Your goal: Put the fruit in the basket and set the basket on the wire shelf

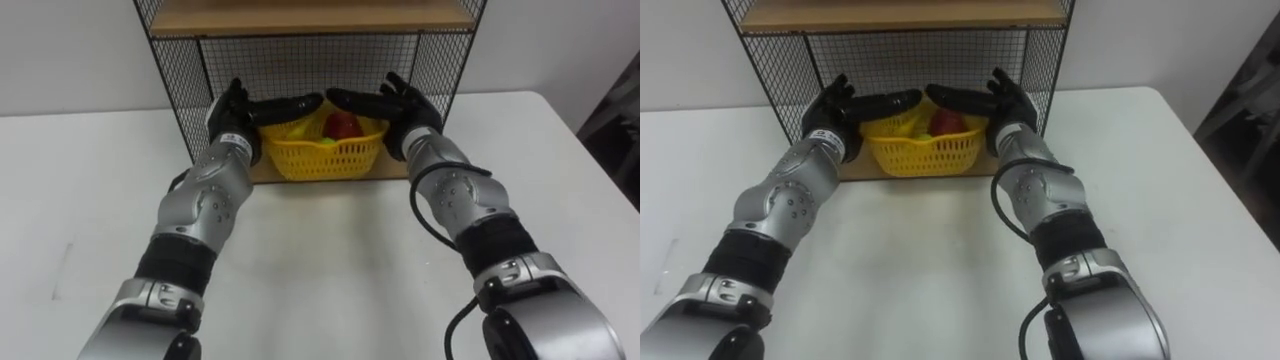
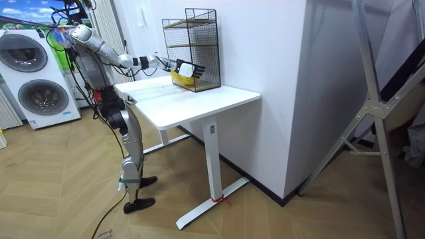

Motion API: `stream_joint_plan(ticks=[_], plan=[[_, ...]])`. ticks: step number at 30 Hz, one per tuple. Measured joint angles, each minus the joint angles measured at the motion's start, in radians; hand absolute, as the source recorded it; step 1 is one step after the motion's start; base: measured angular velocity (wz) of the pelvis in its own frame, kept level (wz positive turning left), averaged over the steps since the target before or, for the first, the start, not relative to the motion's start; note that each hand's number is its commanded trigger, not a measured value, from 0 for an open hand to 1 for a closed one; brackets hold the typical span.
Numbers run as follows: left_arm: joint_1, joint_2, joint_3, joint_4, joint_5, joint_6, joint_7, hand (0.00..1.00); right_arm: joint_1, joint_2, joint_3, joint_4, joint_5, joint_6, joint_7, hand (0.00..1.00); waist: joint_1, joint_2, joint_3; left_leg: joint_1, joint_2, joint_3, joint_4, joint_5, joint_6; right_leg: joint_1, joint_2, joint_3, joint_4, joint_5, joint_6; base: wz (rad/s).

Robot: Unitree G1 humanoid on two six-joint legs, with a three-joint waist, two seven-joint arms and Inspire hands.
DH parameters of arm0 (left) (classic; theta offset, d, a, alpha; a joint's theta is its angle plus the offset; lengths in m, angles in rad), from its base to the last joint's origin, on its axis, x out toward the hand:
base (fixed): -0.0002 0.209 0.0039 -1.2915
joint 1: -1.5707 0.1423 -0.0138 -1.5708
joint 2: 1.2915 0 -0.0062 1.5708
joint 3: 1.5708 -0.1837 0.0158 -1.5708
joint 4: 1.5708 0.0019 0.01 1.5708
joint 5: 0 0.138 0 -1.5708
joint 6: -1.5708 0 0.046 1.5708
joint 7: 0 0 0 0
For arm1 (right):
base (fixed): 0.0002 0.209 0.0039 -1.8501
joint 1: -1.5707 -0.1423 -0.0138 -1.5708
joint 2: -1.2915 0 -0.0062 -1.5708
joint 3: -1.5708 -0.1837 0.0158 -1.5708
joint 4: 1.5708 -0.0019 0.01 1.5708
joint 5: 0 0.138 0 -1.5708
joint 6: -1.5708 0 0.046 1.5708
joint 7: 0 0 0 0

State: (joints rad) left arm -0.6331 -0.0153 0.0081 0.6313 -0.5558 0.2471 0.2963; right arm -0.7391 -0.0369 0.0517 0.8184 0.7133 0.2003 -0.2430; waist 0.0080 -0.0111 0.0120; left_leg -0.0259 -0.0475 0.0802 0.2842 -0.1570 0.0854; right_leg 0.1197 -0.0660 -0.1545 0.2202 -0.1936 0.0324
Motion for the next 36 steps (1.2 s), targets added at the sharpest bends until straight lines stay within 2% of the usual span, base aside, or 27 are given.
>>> stream_joint_plan(ticks=[3,11,13,15,18,28,36], plan=[[-0.001,0.0,0.004,0.003,-0.001,0.014,0.0,0.0,-0.017,0.0,-0.007,0.022,0.037,0.0,-0.005,0.0,-0.001,0.0,0.0001,0.002,0.0,0.0,-0.002,0.0,0.0,0.002,0.0,0.0,0.0,0.0,0.0,0.0],[-0.005,-0.015,0.007,0.064,0.009,0.019,-0.001,0.0,-0.029,0.003,-0.005,0.055,0.057,0.0,0.013,0.0,-0.001,-0.001,0.0006,0.005,-0.001,0.0,-0.006,0.0,0.0,0.01,0.0,-0.001,-0.012,0.001,-0.001,0.0],[-0.005,-0.017,0.007,0.089,0.004,0.038,-0.002,0.0,-0.029,0.008,-0.005,0.084,0.071,0.001,0.026,0.0,-0.004,-0.002,0.0013,0.005,-0.002,0.0,-0.011,0.003,-0.001,0.013,-0.001,-0.01,-0.018,0.002,-0.003,0.05],[-0.005,-0.017,0.008,0.095,0.002,0.038,-0.005,0.0,-0.029,0.009,-0.006,0.109,0.076,0.009,0.03,0.0,-0.005,-0.002,0.0012,0.006,-0.001,-0.002,-0.01,0.003,-0.001,0.015,-0.001,-0.012,-0.018,0.002,-0.003,0.05],[-0.005,-0.014,0.008,0.103,0.002,0.038,-0.014,0.0,-0.027,0.009,-0.005,0.121,0.084,0.02,0.03,0.0,-0.005,-0.002,0.0013,0.012,-0.002,-0.004,-0.011,0.003,-0.001,0.021,-0.001,-0.015,-0.021,0.002,-0.003,0.01],[-0.005,-0.002,0.007,0.122,0.002,0.038,-0.035,0.0,-0.025,0.008,-0.005,0.134,0.099,0.02,0.054,0.0,-0.02,-0.001,0.0009,0.023,-0.005,-0.01,-0.014,0.003,-0.001,0.04,-0.001,-0.024,-0.035,0.004,-0.004,0.02],[-0.005,0.016,0.009,0.126,-0.012,0.038,-0.035,0.0,-0.025,0.001,-0.005,0.151,0.074,0.02,0.095,0.0,-0.036,0.002,0.0,0.033,-0.003,-0.001,-0.019,0.003,-0.001,0.041,0.0,-0.012,-0.035,0.004,-0.004,-0.03]])
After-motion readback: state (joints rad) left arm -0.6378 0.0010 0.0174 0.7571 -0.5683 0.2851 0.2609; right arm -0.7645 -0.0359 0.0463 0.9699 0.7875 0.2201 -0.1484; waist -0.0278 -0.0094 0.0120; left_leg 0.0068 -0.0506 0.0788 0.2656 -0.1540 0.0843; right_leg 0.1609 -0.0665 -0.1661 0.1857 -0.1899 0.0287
